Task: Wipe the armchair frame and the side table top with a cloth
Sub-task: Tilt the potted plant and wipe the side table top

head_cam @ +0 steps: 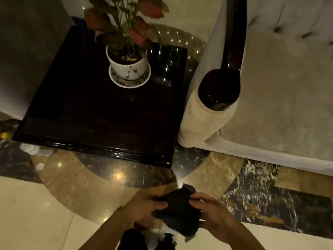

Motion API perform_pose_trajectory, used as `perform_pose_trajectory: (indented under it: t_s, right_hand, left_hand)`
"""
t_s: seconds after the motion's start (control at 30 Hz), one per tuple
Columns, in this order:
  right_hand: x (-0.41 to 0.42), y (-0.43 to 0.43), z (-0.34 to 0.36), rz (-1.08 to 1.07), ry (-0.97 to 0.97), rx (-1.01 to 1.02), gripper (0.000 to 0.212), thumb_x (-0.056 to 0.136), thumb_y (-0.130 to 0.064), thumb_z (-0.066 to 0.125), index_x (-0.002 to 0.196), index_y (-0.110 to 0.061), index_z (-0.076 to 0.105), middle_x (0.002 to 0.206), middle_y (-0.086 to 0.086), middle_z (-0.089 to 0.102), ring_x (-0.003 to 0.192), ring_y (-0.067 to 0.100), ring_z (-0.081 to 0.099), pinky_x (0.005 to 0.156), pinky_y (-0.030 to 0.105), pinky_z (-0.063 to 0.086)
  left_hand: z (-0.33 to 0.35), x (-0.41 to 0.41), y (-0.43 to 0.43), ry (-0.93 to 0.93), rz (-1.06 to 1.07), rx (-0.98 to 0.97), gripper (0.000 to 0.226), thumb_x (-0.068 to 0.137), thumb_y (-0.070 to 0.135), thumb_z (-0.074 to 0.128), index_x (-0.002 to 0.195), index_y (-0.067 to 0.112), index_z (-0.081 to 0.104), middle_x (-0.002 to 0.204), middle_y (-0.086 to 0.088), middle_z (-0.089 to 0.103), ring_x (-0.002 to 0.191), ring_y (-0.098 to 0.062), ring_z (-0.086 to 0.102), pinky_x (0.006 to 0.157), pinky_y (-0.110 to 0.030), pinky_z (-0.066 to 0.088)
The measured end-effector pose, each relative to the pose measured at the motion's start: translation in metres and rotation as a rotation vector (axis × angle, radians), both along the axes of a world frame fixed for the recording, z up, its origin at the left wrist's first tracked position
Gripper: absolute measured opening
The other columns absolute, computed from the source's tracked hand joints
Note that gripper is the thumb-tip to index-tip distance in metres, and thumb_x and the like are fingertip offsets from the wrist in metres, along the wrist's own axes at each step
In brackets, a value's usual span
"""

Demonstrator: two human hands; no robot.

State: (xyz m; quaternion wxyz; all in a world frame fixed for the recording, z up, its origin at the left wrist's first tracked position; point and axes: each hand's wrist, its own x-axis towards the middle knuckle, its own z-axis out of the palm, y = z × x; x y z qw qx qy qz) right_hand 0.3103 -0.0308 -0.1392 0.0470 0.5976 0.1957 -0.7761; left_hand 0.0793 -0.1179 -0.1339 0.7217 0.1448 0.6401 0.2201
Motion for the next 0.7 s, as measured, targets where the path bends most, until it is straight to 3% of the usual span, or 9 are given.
perform_pose_trajectory:
  t_s: [0.03,0.1,0.17,0.2,0.27,0.33,0.43,0.63,0.7]
  right_hand:
    - [0.002,0.005,0.003,-0.029,0.063,0.006,0.055,0.061,-0.003,0.087,0.112,-0.012,0.068,0.109,0.022,0.073,0.097,0.041,0.071,0.073,0.041,0.055]
    - [-0.004,0.016,0.012,-0.076,0.157,0.013,0.079,0.053,0.009,0.088,0.121,-0.019,0.059,0.111,0.025,0.073,0.101,0.044,0.072,0.073,0.044,0.058]
    - [-0.020,0.026,0.024,-0.085,0.275,-0.009,0.089,0.044,0.009,0.095,0.124,-0.016,0.065,0.121,0.026,0.070,0.109,0.042,0.069,0.077,0.045,0.060]
    - [-0.029,0.030,0.029,-0.071,0.330,-0.016,0.082,0.044,0.005,0.097,0.120,-0.010,0.071,0.124,0.025,0.069,0.112,0.041,0.069,0.079,0.045,0.060]
    - [-0.047,0.035,0.036,-0.059,0.391,-0.019,0.060,0.056,0.000,0.094,0.113,-0.005,0.076,0.126,0.023,0.069,0.114,0.037,0.068,0.081,0.042,0.061]
    - [-0.066,0.037,0.036,-0.116,0.388,-0.011,0.042,0.074,0.001,0.081,0.115,-0.006,0.075,0.126,0.021,0.069,0.116,0.036,0.068,0.085,0.042,0.061]
    - [-0.094,0.036,0.028,-0.223,0.326,0.030,0.044,0.078,-0.001,0.075,0.121,-0.006,0.072,0.125,0.018,0.070,0.116,0.033,0.068,0.084,0.042,0.062]
    - [-0.140,0.036,-0.006,-0.359,0.168,0.044,0.042,0.082,-0.006,0.076,0.123,-0.010,0.070,0.124,0.013,0.072,0.112,0.031,0.070,0.079,0.042,0.062]
    - [-0.156,0.037,-0.014,-0.391,0.111,0.062,0.036,0.088,-0.009,0.074,0.123,-0.010,0.069,0.117,0.011,0.075,0.098,0.027,0.075,0.068,0.037,0.061]
  left_hand:
    - [0.007,-0.008,0.004,0.116,-0.078,0.126,0.019,0.079,0.009,0.076,0.071,0.026,0.076,0.072,0.012,0.072,0.077,-0.009,0.068,0.073,-0.026,0.051]
    - [0.024,-0.024,0.014,0.304,-0.189,0.388,0.020,0.076,0.019,0.076,0.065,0.035,0.071,0.067,0.015,0.066,0.071,-0.001,0.061,0.070,-0.019,0.046]
    - [0.037,-0.041,0.020,0.330,-0.160,0.523,0.005,0.075,0.025,0.074,0.074,0.029,0.072,0.075,0.002,0.068,0.073,-0.005,0.060,0.071,-0.022,0.043]
    - [0.041,-0.048,0.023,0.301,-0.088,0.535,0.003,0.078,0.024,0.075,0.079,0.022,0.073,0.078,-0.006,0.068,0.074,-0.010,0.061,0.071,-0.023,0.044]
    - [0.044,-0.060,0.026,0.244,0.075,0.535,0.005,0.083,0.017,0.075,0.083,0.013,0.073,0.076,-0.010,0.067,0.072,-0.013,0.062,0.068,-0.023,0.047]
    - [0.041,-0.067,0.032,0.236,0.202,0.489,0.003,0.085,0.015,0.073,0.081,0.014,0.073,0.071,-0.004,0.067,0.070,-0.012,0.064,0.063,-0.020,0.050]
    - [0.028,-0.083,0.043,0.118,0.409,0.315,0.009,0.085,0.024,0.072,0.087,0.016,0.073,0.082,-0.007,0.071,0.080,-0.020,0.069,0.069,-0.029,0.055]
    - [-0.015,-0.135,0.081,0.326,0.157,0.221,0.025,0.093,0.037,0.063,0.073,0.021,0.060,0.069,0.001,0.060,0.070,-0.014,0.059,0.064,-0.031,0.049]
    - [-0.029,-0.150,0.100,0.395,0.128,0.255,0.020,0.093,0.035,0.063,0.077,0.023,0.060,0.076,0.000,0.063,0.075,-0.017,0.061,0.068,-0.032,0.050]
